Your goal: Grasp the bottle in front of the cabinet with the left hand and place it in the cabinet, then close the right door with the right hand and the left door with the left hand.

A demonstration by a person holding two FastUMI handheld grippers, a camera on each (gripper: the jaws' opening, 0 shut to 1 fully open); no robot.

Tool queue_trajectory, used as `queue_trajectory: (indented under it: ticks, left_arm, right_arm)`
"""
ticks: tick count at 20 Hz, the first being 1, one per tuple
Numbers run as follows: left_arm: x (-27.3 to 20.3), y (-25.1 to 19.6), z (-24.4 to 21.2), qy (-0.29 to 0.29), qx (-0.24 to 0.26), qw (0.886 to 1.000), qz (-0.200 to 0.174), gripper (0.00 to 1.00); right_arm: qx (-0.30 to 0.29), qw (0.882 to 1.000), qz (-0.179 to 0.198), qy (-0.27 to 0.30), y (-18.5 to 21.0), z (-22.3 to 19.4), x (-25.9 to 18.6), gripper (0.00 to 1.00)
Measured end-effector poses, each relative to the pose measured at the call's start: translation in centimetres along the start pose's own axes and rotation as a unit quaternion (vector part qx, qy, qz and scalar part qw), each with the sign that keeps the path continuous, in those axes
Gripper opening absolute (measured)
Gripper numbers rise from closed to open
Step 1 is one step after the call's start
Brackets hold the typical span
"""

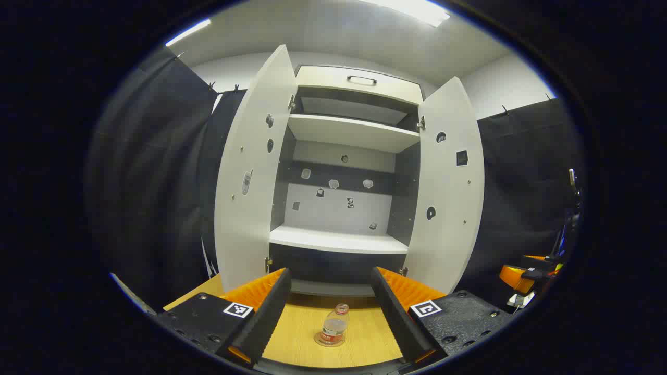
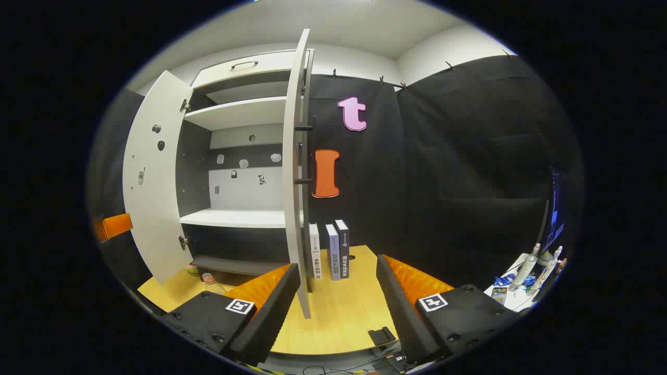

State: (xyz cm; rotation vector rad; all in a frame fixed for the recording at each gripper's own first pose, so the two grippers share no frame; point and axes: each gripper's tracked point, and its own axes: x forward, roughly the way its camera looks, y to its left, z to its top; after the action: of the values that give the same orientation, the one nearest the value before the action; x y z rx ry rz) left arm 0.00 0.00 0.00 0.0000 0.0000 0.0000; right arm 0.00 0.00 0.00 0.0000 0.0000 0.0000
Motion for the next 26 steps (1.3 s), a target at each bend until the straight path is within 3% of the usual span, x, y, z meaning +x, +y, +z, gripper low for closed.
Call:
queue_trajectory:
  ticks: [1, 4, 8, 10, 11, 17, 26]
  left_arm:
    - [0.1, 0.0, -0.1, 0.001, 0.000, 1.000, 0.002, 0.95]
    - [0.1, 0.1, -0.4, 0.003, -0.009, 1.000, 0.002, 0.95]
    - [0.1, 0.5, -0.4, 0.005, -0.006, 1.000, 0.010, 0.95]
    - [-0.1, 0.7, -0.4, 0.005, -0.004, 1.000, 0.015, 0.95]
    - [-0.1, 0.8, -0.5, 0.005, -0.003, 1.000, 0.016, 0.95]
    - [-0.2, 1.3, -1.1, 0.012, -0.009, 1.000, 0.022, 0.95]
    - [2.0, 0.2, -8.3, 0.068, -0.018, 0.997, 0.004, 0.95]
  right_arm:
    - [-0.001, 1.000, 0.000, -0.002, -0.1, 0.1, 0.0, 0.94]
    - [-0.007, 1.000, -0.009, -0.005, -0.9, 0.5, -0.1, 1.00]
    - [-0.010, 1.000, -0.007, -0.010, -0.8, 0.9, -0.1, 0.94]
    - [-0.010, 1.000, -0.005, -0.013, -0.8, 0.9, -0.2, 0.98]
    - [-0.009, 1.000, -0.006, -0.012, -0.8, 0.8, -0.2, 0.94]
    - [-0.006, 1.000, -0.006, -0.009, -0.4, 0.7, 0.0, 0.98]
    - [-0.014, 1.000, -0.012, -0.006, -1.0, 0.2, -0.3, 0.98]
